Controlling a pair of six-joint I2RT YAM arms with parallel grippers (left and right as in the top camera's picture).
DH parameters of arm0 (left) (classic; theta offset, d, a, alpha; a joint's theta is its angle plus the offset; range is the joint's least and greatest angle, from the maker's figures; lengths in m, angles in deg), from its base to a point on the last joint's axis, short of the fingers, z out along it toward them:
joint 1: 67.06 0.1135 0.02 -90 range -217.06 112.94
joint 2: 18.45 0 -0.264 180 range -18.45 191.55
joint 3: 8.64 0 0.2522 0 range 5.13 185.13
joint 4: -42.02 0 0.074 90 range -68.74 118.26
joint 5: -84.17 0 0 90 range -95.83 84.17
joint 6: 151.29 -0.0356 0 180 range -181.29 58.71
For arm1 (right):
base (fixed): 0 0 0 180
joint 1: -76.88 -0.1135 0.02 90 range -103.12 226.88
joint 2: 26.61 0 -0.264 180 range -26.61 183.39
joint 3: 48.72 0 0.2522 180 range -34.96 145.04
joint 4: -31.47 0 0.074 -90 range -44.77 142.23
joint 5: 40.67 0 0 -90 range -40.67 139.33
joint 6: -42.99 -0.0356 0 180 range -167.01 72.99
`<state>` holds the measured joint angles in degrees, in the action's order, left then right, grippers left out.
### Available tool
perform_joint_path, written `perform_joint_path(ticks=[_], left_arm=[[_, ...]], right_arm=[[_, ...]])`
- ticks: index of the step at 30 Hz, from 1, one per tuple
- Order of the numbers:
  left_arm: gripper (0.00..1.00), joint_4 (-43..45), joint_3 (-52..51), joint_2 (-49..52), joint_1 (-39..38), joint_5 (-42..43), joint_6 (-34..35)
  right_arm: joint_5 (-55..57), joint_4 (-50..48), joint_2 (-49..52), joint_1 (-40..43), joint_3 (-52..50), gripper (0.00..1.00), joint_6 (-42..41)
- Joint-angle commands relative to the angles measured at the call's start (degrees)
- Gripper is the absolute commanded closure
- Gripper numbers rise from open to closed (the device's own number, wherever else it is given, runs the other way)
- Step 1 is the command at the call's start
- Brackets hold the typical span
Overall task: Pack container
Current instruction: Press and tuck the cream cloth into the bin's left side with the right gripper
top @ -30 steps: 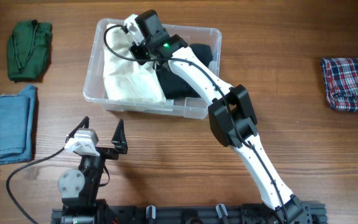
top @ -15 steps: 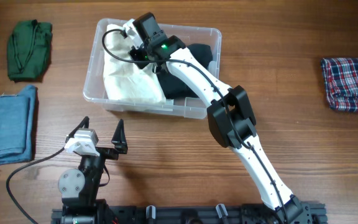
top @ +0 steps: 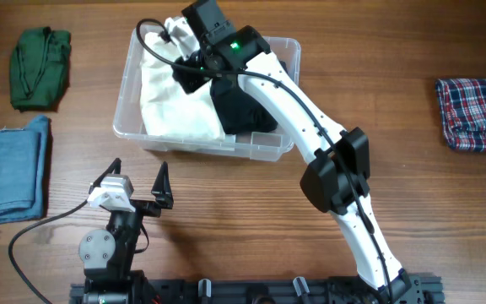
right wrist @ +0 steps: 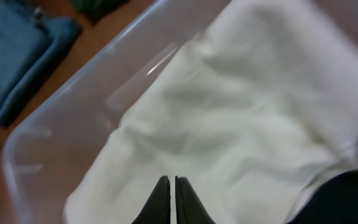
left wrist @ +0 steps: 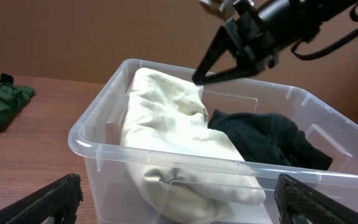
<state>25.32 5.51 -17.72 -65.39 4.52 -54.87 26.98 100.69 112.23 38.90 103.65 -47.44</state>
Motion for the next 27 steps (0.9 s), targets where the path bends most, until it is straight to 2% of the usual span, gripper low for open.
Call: perform_joint_path(ticks=[1, 5, 9, 27], left_arm=[[0.00, -0.52, -0.04, -0.42, 0.33, -0.11, 0.46], [0.00, -0.52, -0.04, -0.42, 0.33, -0.13, 0.46], [0.00, -0.52, -0.04, -0.42, 0.33, -0.11, 0.46], [0.00, -0.52, -0.04, -0.42, 0.33, -0.11, 0.46]], right_arm=[[-6.97, 4.55, 0.22, -1.75, 0.33, 0.96, -0.79], [-7.02, 9.49, 0.24, -3.96, 0.22, 0.96, 2.23], [-5.09, 9.49, 0.46, -5.68, -1.25, 0.96, 3.48], [-6.23, -6.36, 0.57, -7.76, -17.07, 0.96, 3.87]])
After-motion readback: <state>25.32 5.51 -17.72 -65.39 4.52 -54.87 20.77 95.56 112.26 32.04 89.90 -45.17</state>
